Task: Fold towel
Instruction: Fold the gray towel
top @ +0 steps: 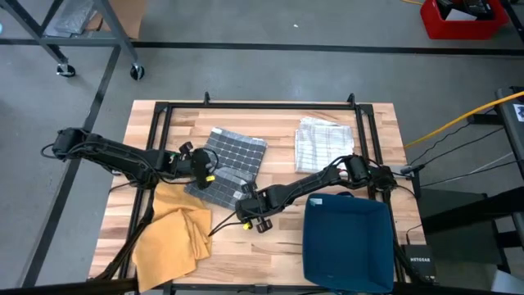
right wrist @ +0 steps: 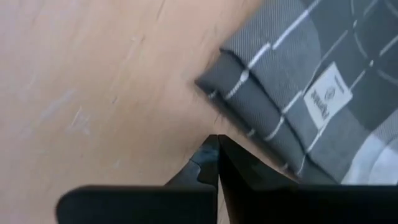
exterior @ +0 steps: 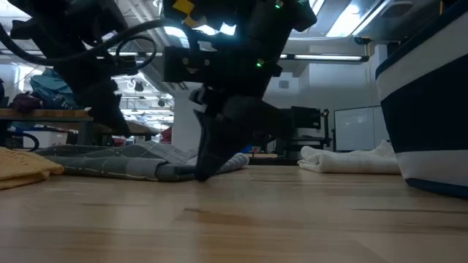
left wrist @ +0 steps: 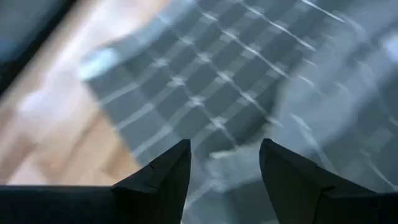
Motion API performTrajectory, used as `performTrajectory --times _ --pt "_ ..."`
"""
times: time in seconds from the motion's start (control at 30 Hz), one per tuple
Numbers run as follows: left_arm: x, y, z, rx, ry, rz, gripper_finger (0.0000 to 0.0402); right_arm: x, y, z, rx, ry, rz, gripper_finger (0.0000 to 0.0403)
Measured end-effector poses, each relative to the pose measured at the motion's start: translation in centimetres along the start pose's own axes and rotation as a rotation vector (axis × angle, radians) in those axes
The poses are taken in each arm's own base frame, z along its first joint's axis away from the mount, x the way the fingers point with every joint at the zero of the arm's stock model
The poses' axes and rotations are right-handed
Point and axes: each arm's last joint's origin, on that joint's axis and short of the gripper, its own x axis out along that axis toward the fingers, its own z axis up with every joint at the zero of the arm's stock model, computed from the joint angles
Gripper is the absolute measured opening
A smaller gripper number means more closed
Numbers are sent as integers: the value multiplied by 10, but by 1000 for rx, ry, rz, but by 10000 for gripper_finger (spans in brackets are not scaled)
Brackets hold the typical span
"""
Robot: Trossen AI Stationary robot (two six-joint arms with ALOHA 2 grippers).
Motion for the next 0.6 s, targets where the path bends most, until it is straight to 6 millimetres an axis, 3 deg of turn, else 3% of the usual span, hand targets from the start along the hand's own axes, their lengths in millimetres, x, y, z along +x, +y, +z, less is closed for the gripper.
performTrajectory --times 0.33,0.6 --pt "-8 -17 -9 261 79 -287 180 -1 1 -4 53 38 15 14" --pt "-14 -22 -23 383 156 -313 180 -2 1 -1 56 22 31 12"
